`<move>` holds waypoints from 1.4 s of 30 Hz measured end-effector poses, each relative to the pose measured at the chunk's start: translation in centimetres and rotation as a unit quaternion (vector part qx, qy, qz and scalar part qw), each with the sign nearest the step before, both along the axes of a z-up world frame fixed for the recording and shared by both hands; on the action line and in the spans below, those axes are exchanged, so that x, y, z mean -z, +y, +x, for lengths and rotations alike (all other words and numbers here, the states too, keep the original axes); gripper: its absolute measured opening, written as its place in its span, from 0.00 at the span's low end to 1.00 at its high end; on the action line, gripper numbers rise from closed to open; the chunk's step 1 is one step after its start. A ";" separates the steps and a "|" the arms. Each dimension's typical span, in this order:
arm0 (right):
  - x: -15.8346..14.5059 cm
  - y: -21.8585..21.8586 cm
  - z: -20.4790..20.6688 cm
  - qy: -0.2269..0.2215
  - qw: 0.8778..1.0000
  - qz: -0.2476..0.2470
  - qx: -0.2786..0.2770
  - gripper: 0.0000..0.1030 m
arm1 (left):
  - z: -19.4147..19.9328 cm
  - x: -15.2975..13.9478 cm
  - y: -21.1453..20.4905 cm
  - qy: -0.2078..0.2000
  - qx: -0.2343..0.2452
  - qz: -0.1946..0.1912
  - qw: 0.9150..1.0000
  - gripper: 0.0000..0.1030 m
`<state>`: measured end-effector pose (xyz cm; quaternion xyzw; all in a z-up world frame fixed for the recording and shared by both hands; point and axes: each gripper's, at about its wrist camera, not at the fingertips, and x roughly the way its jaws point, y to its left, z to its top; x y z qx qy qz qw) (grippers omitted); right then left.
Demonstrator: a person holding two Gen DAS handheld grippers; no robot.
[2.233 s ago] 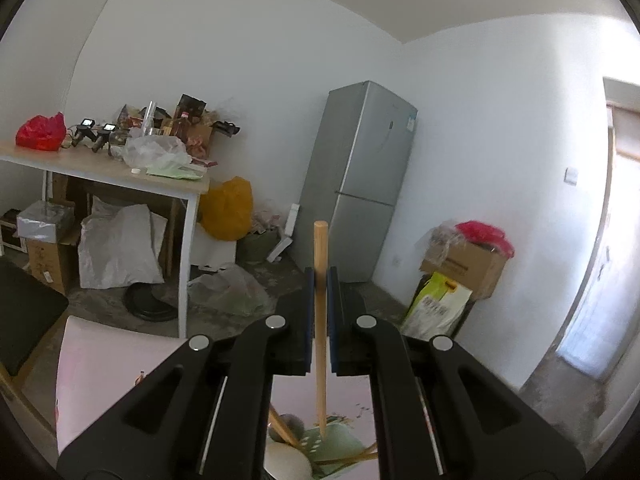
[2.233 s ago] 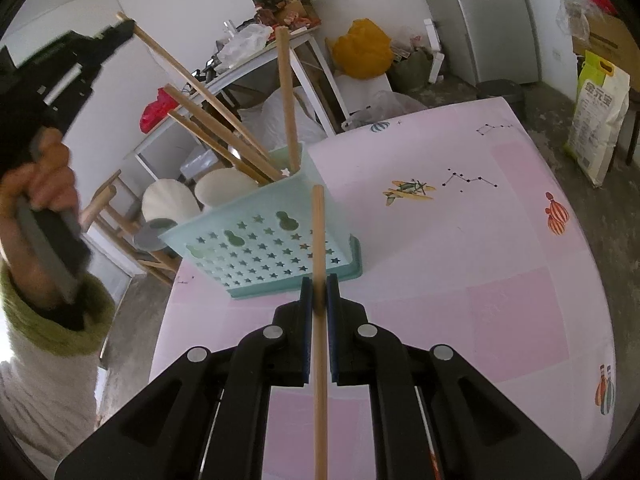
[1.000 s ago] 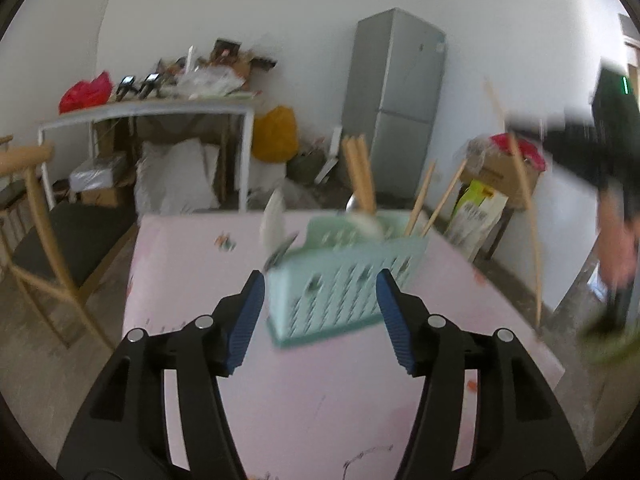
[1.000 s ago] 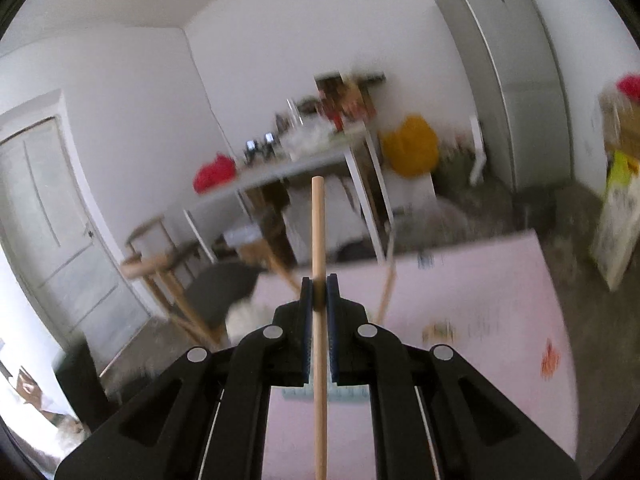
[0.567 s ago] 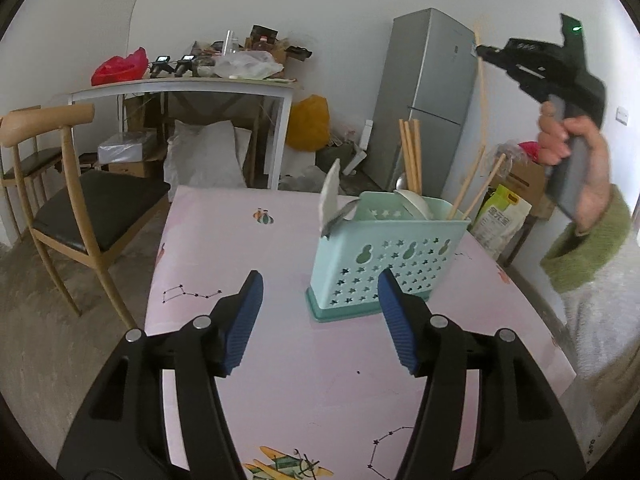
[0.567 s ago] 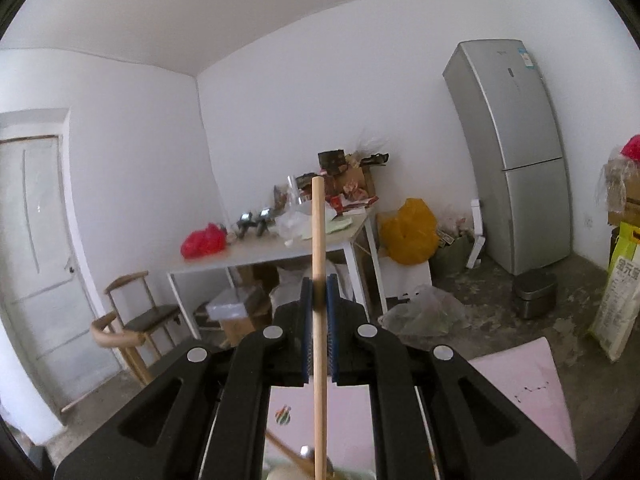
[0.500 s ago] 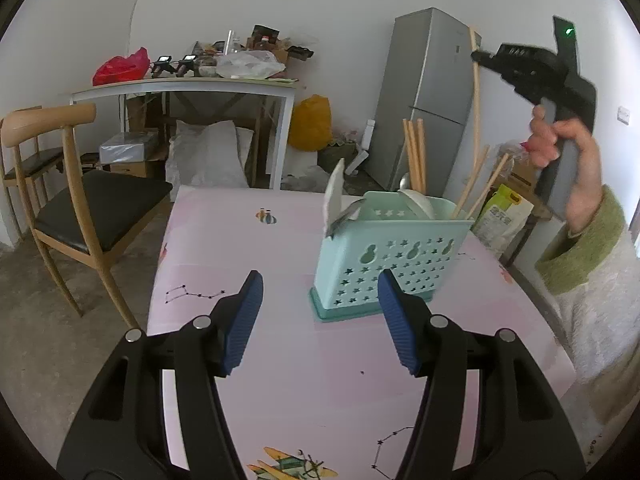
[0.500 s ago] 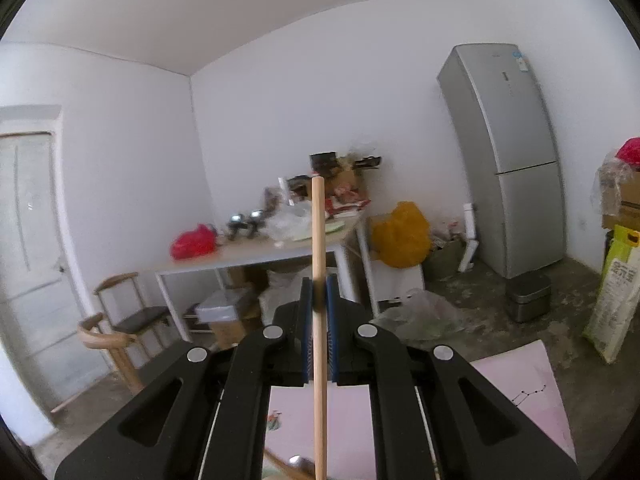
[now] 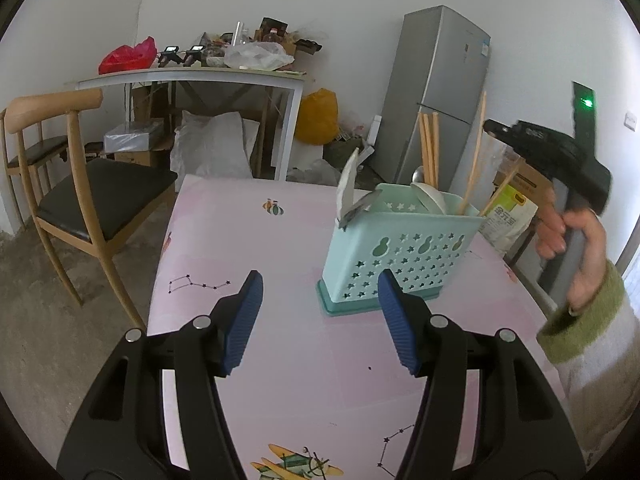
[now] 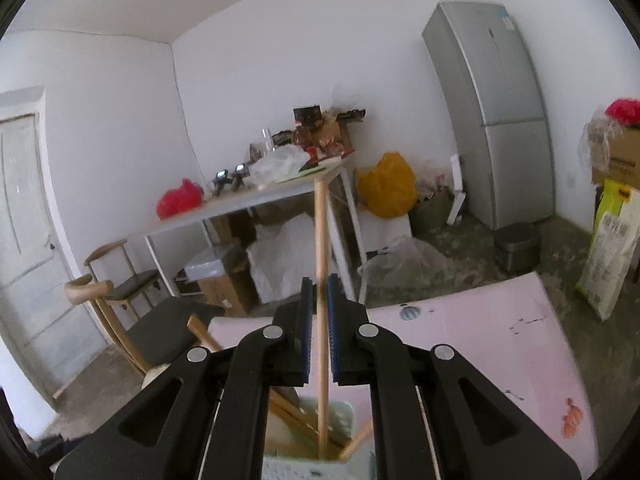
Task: Organize utensils
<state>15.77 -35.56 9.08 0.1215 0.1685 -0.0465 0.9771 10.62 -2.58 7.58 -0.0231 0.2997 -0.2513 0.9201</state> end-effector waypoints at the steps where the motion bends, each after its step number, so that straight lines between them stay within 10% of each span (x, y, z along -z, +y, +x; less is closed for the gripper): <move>1: -0.1 0.3 -0.9 0.005 1.000 -0.005 -0.003 0.12 | -0.1 0.0 -0.2 0.001 0.001 0.000 1.000 0.56; 14: -0.2 2.4 -10.5 0.023 1.000 -0.002 -0.017 0.56 | -1.9 -0.6 -1.8 0.016 0.010 0.007 1.000 0.70; 27: 5.4 9.3 -12.7 0.207 0.971 -0.117 0.025 0.86 | -3.3 -1.6 -3.7 0.012 -0.072 0.075 0.995 0.91; 42: 6.8 8.8 -11.3 0.246 0.960 -0.118 0.057 0.94 | -3.3 -1.1 -3.9 0.013 -0.133 0.119 0.984 0.92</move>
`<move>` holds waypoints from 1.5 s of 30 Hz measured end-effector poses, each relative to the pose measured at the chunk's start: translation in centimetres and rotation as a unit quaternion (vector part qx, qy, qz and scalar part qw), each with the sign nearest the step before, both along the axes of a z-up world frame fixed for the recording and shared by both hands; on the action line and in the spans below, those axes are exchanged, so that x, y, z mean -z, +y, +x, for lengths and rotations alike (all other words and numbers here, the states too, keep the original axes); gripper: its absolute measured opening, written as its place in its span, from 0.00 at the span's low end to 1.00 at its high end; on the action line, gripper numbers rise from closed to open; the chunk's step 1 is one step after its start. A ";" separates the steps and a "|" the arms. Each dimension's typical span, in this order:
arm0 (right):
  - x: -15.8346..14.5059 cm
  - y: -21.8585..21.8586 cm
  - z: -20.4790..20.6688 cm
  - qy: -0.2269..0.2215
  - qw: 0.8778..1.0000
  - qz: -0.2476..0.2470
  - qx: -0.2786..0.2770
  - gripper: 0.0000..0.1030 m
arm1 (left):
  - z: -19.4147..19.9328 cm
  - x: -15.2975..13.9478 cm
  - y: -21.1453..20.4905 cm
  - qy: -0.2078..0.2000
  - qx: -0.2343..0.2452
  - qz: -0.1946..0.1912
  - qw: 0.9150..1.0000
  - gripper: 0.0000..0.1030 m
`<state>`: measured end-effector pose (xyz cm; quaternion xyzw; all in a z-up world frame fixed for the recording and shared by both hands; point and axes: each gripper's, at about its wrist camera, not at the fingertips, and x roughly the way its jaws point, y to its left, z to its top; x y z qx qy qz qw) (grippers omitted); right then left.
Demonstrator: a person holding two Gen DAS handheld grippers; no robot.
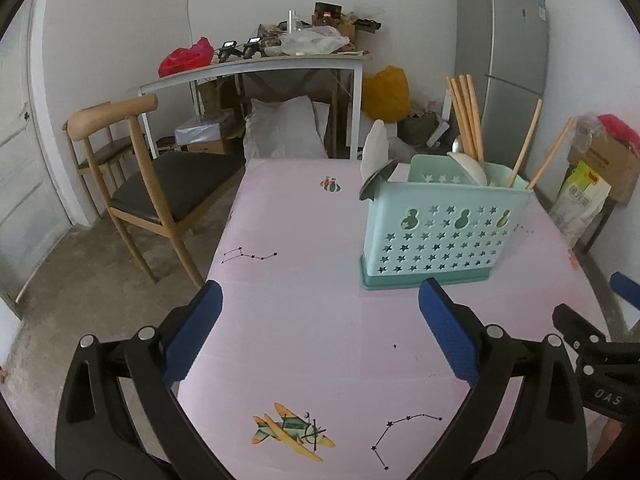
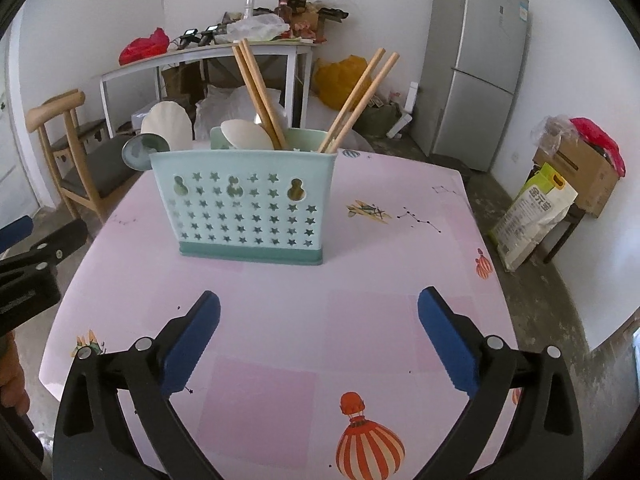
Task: Organize utensils
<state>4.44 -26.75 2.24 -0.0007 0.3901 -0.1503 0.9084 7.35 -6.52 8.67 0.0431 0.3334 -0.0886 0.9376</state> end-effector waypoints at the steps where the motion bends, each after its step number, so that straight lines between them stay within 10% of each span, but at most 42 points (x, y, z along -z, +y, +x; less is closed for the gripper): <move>1: 0.0 -0.1 0.1 0.000 1.000 0.003 0.002 0.94 | 0.0 0.0 0.0 0.000 -0.006 0.003 1.000 0.92; 45: 0.5 -1.3 0.6 0.006 0.999 0.027 0.020 0.94 | 1.0 0.7 -0.2 0.033 -0.034 0.055 0.997 0.92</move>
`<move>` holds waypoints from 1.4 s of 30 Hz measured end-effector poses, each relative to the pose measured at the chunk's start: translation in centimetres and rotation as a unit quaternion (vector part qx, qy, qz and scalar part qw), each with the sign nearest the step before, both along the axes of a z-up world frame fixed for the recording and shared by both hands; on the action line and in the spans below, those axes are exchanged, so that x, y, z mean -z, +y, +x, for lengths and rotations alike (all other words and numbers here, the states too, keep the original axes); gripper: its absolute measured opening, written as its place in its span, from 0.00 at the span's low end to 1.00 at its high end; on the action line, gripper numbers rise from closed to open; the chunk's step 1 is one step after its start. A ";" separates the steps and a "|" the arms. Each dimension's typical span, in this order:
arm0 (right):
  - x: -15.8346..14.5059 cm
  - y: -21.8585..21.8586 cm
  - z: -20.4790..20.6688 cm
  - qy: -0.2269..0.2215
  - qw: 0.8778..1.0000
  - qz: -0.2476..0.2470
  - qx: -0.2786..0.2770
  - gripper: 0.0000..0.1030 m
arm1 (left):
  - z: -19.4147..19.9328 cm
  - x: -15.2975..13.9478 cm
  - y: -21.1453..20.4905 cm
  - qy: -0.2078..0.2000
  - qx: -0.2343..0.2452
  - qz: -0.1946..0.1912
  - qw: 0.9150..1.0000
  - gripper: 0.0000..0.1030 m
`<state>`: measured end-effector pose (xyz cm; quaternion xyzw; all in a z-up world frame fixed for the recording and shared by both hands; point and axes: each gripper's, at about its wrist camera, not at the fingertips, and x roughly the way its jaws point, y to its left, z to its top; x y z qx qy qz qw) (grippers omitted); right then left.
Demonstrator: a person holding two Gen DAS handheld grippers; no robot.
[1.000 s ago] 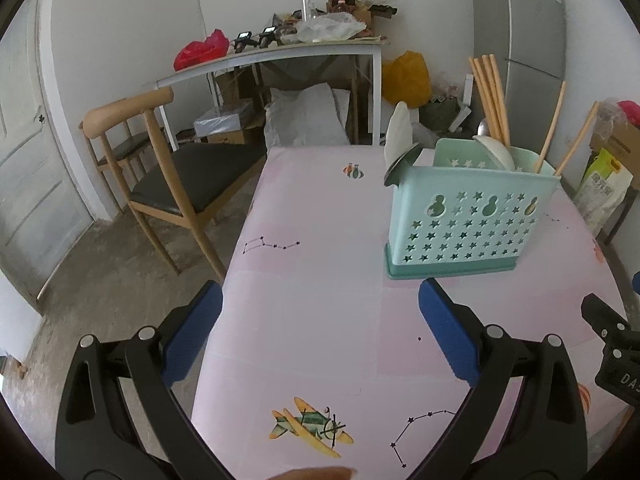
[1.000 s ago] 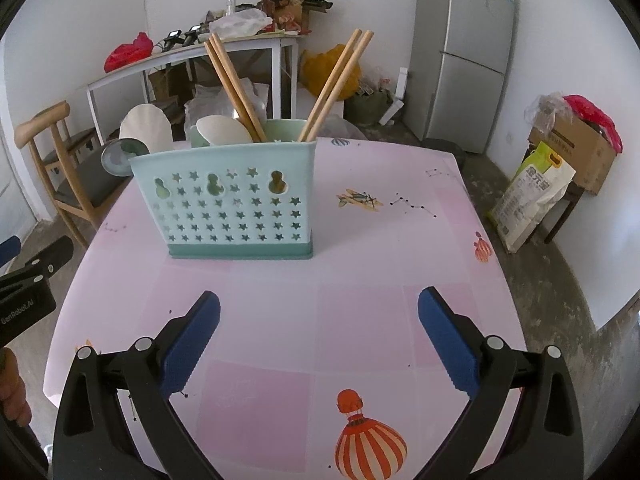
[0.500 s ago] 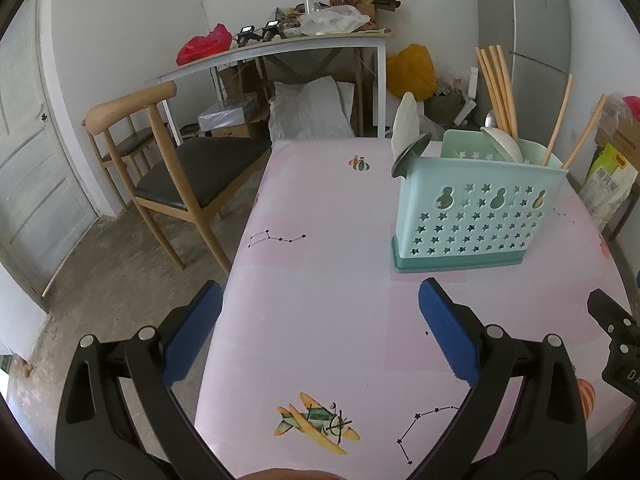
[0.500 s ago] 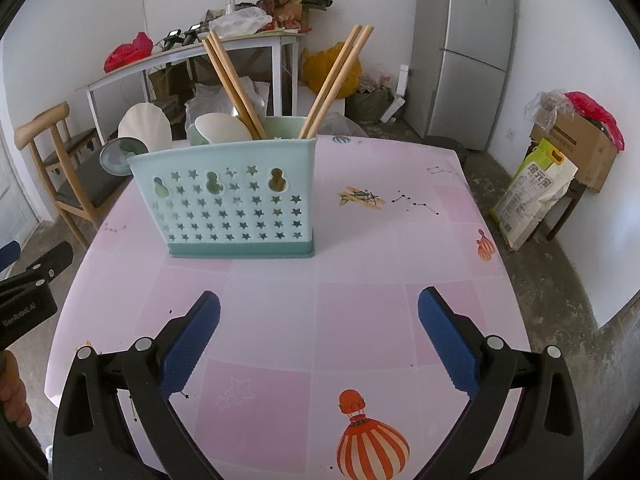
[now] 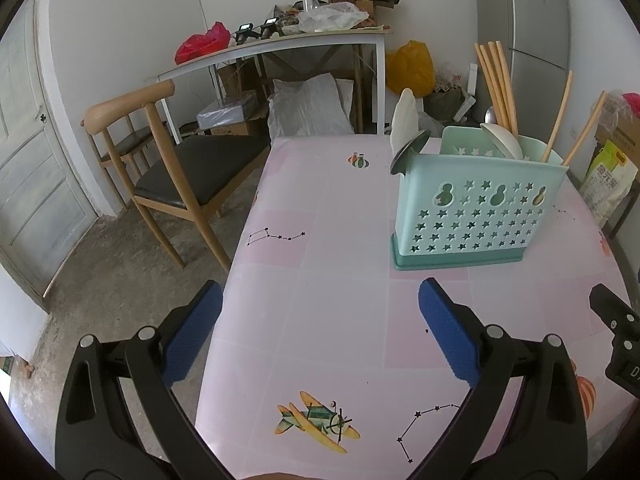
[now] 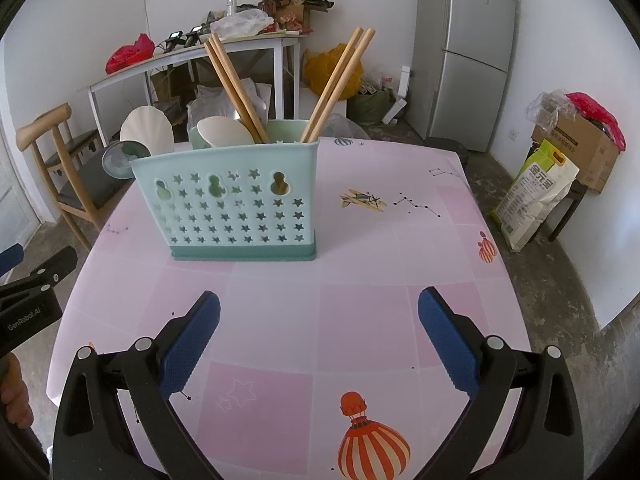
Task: Organize utensils
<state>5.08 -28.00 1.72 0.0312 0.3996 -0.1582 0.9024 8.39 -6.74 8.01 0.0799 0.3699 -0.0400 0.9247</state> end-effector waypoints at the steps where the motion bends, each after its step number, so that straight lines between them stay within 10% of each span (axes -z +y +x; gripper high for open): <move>1: 0.0 0.0 0.0 0.000 1.000 0.000 0.001 0.94 | 0.0 0.0 0.0 0.000 0.000 0.000 1.000 0.92; 42: 0.0 0.1 0.0 -0.002 1.000 0.002 0.001 0.94 | 0.1 0.4 0.0 0.007 0.006 0.003 1.000 0.92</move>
